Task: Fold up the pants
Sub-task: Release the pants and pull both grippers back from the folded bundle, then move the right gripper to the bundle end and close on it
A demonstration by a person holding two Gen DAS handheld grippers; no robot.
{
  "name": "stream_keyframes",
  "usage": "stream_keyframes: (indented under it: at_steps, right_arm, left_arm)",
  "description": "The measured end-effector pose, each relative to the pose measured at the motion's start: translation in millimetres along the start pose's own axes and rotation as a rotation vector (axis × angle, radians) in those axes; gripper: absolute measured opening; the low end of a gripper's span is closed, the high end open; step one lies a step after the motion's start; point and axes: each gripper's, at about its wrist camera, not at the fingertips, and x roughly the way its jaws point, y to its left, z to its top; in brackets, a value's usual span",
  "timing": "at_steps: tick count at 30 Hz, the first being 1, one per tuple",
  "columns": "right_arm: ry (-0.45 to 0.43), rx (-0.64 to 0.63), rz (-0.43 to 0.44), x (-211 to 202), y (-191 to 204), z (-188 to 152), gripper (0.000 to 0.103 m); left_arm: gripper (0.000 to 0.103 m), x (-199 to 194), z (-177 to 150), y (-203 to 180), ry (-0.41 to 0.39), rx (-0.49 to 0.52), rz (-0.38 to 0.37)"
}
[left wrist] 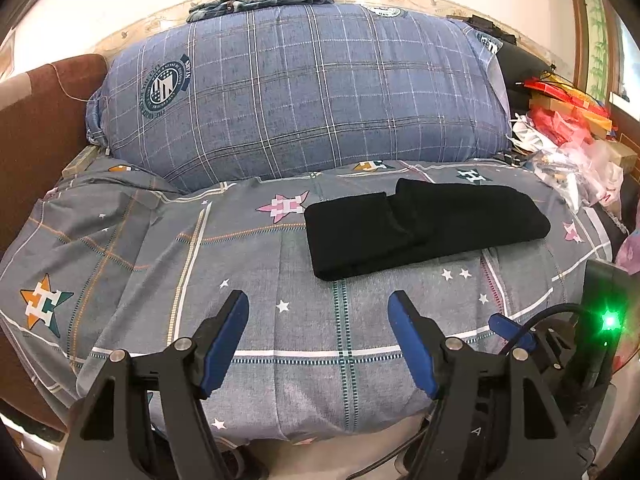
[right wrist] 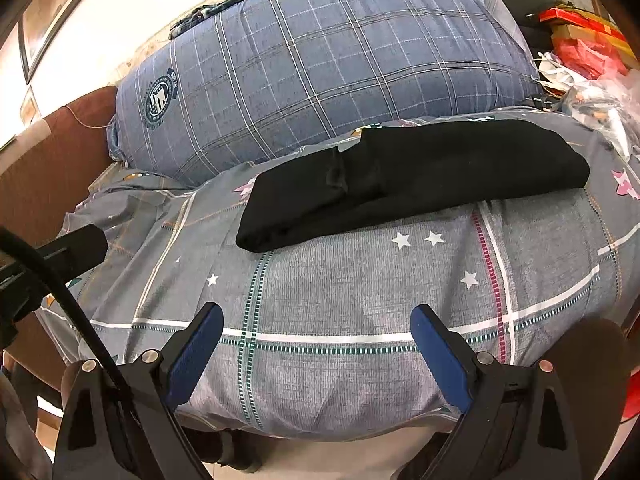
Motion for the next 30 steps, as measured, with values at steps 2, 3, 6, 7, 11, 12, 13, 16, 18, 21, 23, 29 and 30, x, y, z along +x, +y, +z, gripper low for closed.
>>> stream_keyframes:
  at_steps: [2, 3, 6, 7, 11, 12, 13, 16, 18, 21, 23, 29, 30]
  right_arm:
    - [0.002, -0.001, 0.0, 0, 0, 0, 0.097]
    - [0.003, -0.001, 0.0, 1, -1, -1, 0.097]
    - [0.009, 0.005, -0.001, 3, -2, -2, 0.097]
    - [0.011, 0.008, -0.002, 4, -2, -3, 0.097]
    - [0.022, 0.021, -0.002, 8, -8, -5, 0.097]
    - [0.024, 0.025, -0.003, 9, -9, -5, 0.097]
    - [0.025, 0.026, -0.004, 10, -11, -6, 0.097]
    - [0.02, 0.024, -0.018, 12, -15, -8, 0.097]
    - [0.017, 0.024, -0.025, 13, -18, -8, 0.097]
    - [0.012, 0.021, -0.036, 16, -22, -9, 0.097]
    - [0.004, 0.011, -0.049, 17, -24, -9, 0.097]
    - [-0.029, -0.016, -0.084, 19, -32, -6, 0.097]
    - [-0.03, -0.018, -0.091, 19, -34, -6, 0.097]
  left_arm:
    - [0.072, 2, -1, 0, 0.006, 0.0, 0.003]
    - [0.072, 2, -1, 0, 0.008, 0.0, 0.005]
    - [0.072, 6, -2, 0, 0.019, -0.003, 0.005]
    - [0.072, 8, -3, 0, 0.023, -0.003, 0.006]
    - [0.072, 17, -5, 0, 0.048, -0.001, 0.007]
    - [0.072, 19, -5, -1, 0.055, 0.0, 0.008]
    - [0.072, 22, -6, -1, 0.063, 0.001, 0.01]
    - [0.072, 32, -8, -4, 0.086, 0.006, 0.017]
    - [0.072, 40, -9, -6, 0.104, 0.013, 0.021]
    - [0.072, 52, -10, -8, 0.127, 0.019, 0.026]
    - [0.072, 61, -10, -9, 0.144, 0.024, 0.029]
    - [0.072, 87, -10, -11, 0.192, 0.03, 0.029]
    - [0.072, 90, -10, -12, 0.199, 0.035, 0.031]
